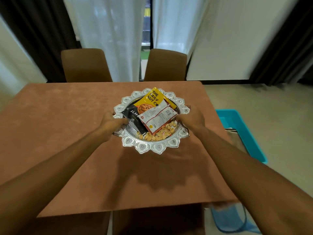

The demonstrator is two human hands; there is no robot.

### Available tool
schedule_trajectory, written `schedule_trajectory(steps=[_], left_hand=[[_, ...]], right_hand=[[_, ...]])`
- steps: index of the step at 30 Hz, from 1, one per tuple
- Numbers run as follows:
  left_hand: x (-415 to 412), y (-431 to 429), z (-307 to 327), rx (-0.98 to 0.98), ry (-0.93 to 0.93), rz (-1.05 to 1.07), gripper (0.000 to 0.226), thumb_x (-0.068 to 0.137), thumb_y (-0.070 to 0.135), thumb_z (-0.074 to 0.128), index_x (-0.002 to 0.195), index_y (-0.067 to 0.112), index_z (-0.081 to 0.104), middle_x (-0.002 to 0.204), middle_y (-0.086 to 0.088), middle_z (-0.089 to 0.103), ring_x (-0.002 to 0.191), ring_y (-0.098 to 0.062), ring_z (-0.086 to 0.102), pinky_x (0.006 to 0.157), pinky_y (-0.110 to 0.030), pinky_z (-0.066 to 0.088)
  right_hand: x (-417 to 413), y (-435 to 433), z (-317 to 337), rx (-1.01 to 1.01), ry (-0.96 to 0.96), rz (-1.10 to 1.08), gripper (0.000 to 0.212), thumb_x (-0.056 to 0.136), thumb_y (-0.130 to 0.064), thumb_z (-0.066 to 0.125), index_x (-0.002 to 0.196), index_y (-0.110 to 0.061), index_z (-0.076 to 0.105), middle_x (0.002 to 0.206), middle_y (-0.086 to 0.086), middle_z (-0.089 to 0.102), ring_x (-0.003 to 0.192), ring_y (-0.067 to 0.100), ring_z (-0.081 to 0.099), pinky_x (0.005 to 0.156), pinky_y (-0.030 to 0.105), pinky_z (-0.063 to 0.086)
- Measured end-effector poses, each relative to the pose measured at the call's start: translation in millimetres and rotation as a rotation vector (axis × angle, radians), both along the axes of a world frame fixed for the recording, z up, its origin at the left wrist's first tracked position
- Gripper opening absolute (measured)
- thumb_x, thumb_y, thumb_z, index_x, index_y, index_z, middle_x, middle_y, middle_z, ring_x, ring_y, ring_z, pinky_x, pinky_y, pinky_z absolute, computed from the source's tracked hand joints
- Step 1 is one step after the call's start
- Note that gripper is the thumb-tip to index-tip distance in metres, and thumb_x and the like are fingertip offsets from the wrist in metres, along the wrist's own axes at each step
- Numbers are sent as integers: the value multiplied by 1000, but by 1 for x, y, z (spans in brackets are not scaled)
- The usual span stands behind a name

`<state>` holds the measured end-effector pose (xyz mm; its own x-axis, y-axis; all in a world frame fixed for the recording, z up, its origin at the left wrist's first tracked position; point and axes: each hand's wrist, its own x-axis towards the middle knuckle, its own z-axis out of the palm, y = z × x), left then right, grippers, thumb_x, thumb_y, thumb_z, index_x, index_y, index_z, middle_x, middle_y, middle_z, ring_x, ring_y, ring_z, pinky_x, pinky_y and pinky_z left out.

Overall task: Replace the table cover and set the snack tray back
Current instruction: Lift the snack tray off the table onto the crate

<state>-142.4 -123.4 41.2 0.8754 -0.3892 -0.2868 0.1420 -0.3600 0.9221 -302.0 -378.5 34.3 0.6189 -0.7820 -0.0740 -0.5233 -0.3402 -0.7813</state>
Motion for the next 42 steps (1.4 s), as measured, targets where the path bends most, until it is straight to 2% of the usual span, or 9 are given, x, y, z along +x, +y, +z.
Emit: schedule_trajectory(steps=[6,13,18,21,24,28,31,39,42], left_hand=[[-135,-72,18,-26,12,-84,35,81,-7,74,111,4,59,80,-7,66,44,-2,62,40,-18,46],[-291,-173,-3,-41,80,-146,36,81,-6,75,112,5,59,83,-8,68,48,-5,66,41,-19,48],[-375,-246,-21,-35,128,-234,36,76,-2,81,108,6,65,95,-15,74,74,-25,73,66,-36,60],[-412,-288,-28,-43,117,-274,35,78,-5,79,104,12,63,89,-6,72,71,-20,70,58,-29,57],[-435,-323,-41,-32,137,-296,37,80,-8,76,110,9,63,87,-2,70,68,-14,67,50,-21,53],[-442,-359,-70,1,191,-297,50,78,-4,80,122,5,57,101,-8,70,79,-17,68,57,-24,54],[-442,-397,-94,27,209,-284,48,77,-5,80,117,7,55,95,-3,67,75,-12,64,50,-17,50],[-449,-453,-133,77,269,-213,50,73,0,84,113,14,58,101,-3,69,85,-15,65,66,-25,52],[-451,-476,-145,113,268,-170,54,71,4,86,117,11,59,110,-8,70,97,-22,68,81,-36,58]], right_hand=[[-151,-58,12,-44,10,-64,66,72,-37,86,131,-23,59,121,0,68,109,22,64,96,44,53],[-330,-144,4,-52,0,-143,57,74,-29,85,124,-18,61,102,-6,61,92,16,59,79,28,43],[-436,-203,-3,-39,20,-255,59,71,-25,87,124,-17,64,114,3,70,100,23,65,82,29,47],[-479,-234,-11,-29,20,-305,59,70,-21,87,124,-17,64,116,5,71,104,26,66,88,36,51],[-504,-262,-27,-15,29,-340,61,70,-23,88,125,-18,63,116,3,71,103,24,67,91,38,53],[-517,-297,-49,21,46,-346,57,71,-24,88,121,-21,63,102,-6,67,97,19,65,91,38,53],[-516,-333,-68,54,86,-342,58,72,-21,87,124,-20,61,102,-7,64,97,19,65,91,40,54],[-512,-398,-105,134,154,-367,60,74,-18,86,127,-20,58,106,-5,63,97,18,61,86,33,49],[-506,-430,-118,157,155,-331,60,74,-17,86,127,-18,59,108,-5,62,99,18,60,86,32,47]])
